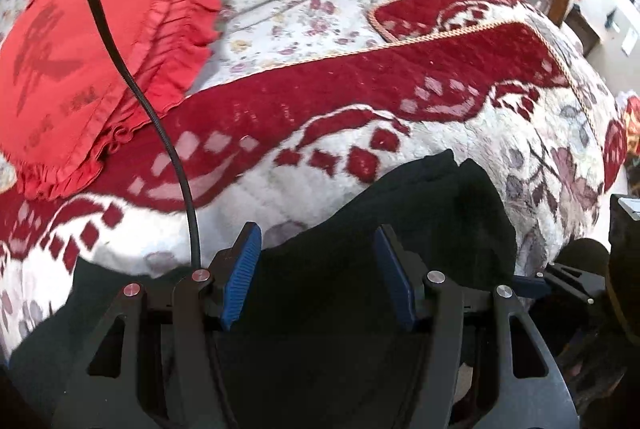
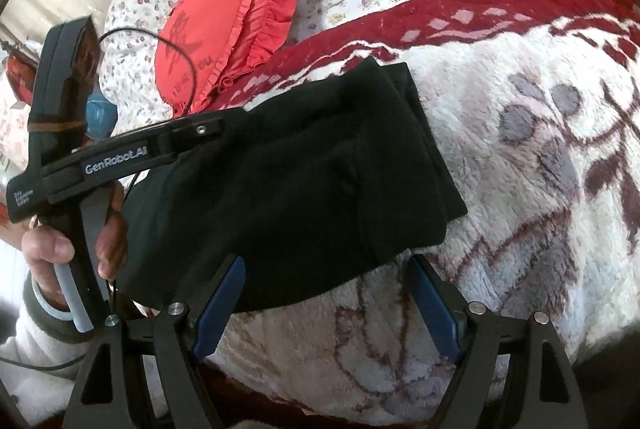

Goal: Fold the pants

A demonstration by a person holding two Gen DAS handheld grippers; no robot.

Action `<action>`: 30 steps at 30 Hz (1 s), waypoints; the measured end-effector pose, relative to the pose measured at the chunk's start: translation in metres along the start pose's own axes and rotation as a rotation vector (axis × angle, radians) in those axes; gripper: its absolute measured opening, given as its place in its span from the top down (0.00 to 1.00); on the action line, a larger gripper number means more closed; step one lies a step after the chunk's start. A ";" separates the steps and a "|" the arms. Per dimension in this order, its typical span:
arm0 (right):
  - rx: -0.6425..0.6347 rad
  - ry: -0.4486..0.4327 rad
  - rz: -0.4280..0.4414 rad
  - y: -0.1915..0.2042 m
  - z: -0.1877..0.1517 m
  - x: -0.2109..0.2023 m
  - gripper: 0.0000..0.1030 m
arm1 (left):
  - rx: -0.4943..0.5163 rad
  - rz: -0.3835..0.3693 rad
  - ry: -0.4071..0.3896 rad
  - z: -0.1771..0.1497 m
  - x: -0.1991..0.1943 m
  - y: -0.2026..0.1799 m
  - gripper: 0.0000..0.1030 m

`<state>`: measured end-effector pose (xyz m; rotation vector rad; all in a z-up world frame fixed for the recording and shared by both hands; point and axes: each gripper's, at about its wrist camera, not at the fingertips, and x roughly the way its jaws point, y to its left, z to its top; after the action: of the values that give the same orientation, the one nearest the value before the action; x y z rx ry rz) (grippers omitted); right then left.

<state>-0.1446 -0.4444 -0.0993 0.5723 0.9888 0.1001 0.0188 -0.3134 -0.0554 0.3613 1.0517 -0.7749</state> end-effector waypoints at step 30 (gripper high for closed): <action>-0.323 -0.102 -0.282 0.024 0.075 0.009 0.94 | -0.025 0.020 -0.017 0.013 -0.007 0.022 0.43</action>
<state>-0.0751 -0.4519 -0.0631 0.1382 0.9218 -0.0204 0.0408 -0.3037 -0.0448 0.3429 1.0398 -0.7454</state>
